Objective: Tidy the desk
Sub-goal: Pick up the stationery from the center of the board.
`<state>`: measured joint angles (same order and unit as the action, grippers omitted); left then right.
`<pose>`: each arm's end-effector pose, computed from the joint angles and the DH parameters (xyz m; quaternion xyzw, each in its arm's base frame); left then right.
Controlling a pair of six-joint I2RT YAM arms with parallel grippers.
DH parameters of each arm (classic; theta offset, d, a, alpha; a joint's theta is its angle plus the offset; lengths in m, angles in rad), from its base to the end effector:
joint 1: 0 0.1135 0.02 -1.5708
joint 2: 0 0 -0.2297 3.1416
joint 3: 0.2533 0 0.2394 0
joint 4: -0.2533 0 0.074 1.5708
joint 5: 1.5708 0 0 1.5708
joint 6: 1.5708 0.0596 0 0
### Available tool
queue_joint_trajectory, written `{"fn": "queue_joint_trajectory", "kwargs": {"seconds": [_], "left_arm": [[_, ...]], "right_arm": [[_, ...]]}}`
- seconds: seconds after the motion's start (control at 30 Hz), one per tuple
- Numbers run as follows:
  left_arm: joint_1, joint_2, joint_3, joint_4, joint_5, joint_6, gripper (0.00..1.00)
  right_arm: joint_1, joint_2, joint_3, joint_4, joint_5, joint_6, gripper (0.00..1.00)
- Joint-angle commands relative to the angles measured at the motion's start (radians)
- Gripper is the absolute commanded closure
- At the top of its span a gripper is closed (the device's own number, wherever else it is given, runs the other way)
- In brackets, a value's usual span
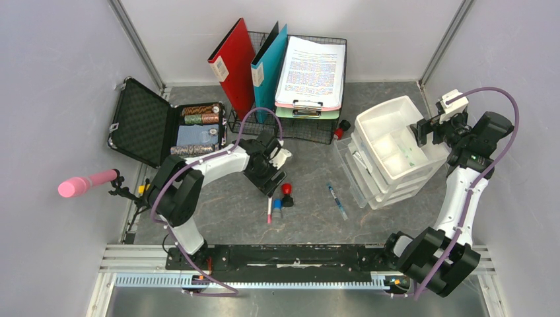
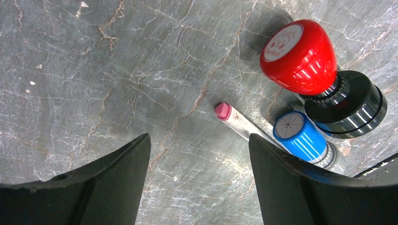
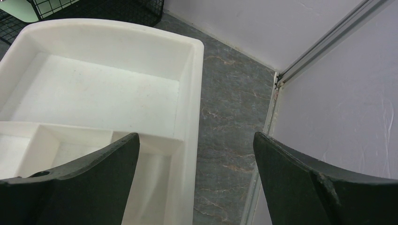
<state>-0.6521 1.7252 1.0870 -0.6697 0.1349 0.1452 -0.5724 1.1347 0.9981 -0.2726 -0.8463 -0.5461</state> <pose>0.2429 -0.1956 0.1221 0.3921 0.9081 -0.0975 0.1098 0.2468 -0.1060 0.3044 -0.2153 0.7652 0.0256 0.6062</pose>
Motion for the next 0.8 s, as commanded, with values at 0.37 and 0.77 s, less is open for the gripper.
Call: {"fn": "queue_joint_trajectory", "kwargs": {"seconds": [0.37, 0.77], "left_arm": [[-0.001, 0.027, -0.001, 0.04, 0.028, -0.047, 0.2], [-0.001, 0.053, 0.003, 0.044, 0.045, -0.056, 0.2]], "right_arm": [[0.016, 0.096, -0.106, -0.272, 0.046, -0.086, 0.02], [0.014, 0.097, -0.105, -0.275, 0.044, -0.089, 0.02]]}}
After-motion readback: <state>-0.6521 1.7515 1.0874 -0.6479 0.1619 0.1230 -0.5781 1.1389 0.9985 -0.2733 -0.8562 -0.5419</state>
